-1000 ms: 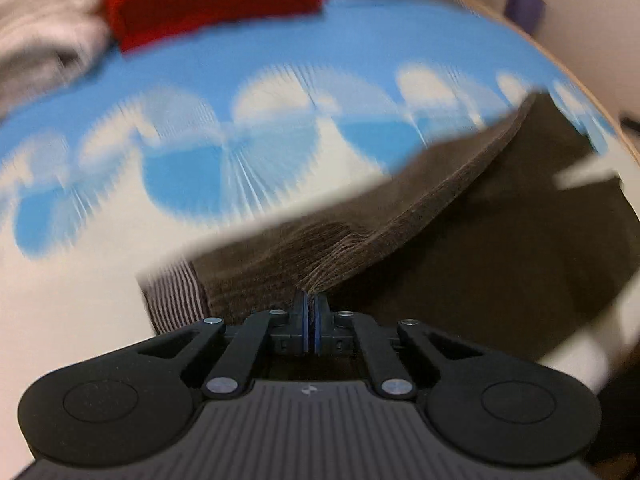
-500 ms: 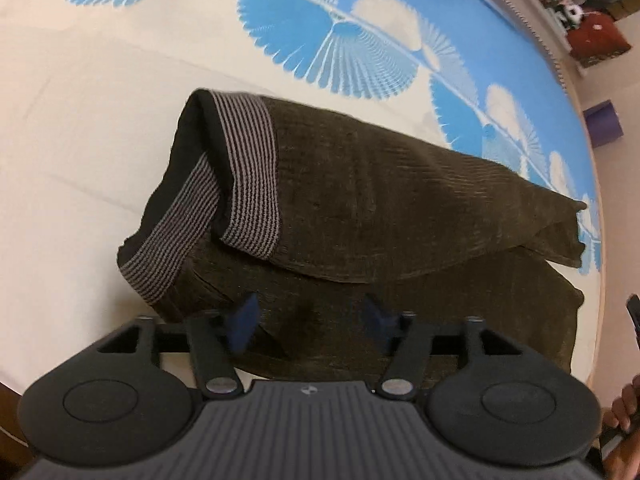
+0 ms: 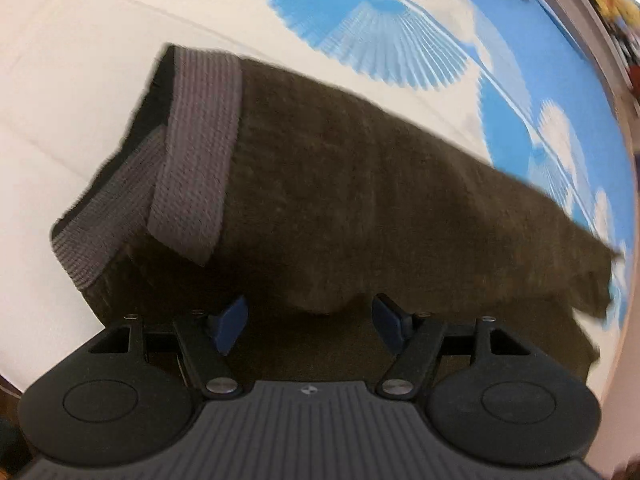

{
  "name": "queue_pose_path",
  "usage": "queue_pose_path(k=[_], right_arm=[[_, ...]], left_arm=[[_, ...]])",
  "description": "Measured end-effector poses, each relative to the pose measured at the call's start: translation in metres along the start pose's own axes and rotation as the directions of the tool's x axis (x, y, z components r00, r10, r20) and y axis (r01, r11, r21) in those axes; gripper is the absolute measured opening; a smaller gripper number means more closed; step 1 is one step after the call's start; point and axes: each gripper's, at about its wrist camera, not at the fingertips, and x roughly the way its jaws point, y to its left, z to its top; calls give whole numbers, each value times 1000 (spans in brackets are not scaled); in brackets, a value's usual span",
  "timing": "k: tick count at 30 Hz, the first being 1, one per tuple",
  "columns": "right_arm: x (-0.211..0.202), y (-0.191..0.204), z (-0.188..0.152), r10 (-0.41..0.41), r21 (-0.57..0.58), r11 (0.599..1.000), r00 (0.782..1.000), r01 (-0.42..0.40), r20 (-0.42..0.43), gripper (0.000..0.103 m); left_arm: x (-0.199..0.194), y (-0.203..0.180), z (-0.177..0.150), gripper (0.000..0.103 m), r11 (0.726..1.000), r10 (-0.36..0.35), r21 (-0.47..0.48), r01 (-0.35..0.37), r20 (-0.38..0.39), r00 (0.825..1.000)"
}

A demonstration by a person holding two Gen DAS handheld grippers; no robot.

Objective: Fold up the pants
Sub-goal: 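Grasp the grey waistband with the left gripper while the right tool moves to the leg cuffs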

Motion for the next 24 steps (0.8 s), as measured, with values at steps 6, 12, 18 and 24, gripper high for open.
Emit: queue_pose_path(k=[6,12,18,24], right_arm=[[5,7,2,0,-13,1000,1000,0,-3,13],[9,2,2,-4,-3,1000,1000,4,-12,13],[30,-14,11,-25,48,999,999,26,-29,13],[57,-38,17,-39,111,993,998,44,-46,13]], left_arm=[[-13,13,9,65,988,-4,-152,18,95,995],[-25,15,12,9,992,66,-120,-47,153,986],[-38,18,14,11,993,20,-114,2,188,982],[-20,21,19,37,994,-10,-112,19,78,997]])
